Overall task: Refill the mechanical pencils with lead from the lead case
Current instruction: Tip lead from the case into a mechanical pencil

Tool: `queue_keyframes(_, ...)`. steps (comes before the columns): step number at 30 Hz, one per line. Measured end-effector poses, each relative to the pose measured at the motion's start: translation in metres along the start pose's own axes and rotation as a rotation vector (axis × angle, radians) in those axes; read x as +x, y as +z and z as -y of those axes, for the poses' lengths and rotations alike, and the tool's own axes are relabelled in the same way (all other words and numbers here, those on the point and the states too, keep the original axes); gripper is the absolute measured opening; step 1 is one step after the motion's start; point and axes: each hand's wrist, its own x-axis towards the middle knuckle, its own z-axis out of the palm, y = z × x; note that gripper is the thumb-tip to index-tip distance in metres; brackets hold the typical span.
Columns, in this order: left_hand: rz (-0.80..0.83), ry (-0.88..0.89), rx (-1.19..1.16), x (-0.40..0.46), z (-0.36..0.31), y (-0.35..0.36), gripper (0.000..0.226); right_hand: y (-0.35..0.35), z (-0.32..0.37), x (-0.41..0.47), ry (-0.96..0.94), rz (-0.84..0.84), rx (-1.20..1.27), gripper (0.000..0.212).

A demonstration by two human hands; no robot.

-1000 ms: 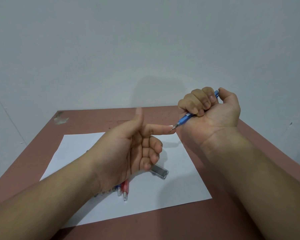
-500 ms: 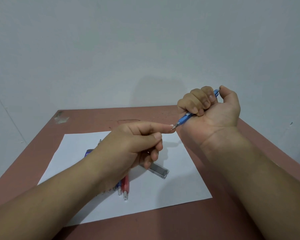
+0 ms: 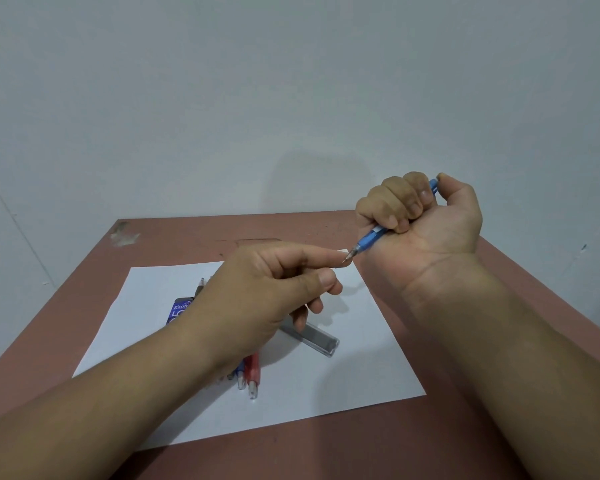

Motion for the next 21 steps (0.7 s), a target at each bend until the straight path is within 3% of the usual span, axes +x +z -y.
queue_keyframes(21,-0.126,0.061,0.063,-0.0008,-0.0038,0.0048,0.006,0.0042,-0.0089,-0.0052,0.024,0.018,0.013,0.041)
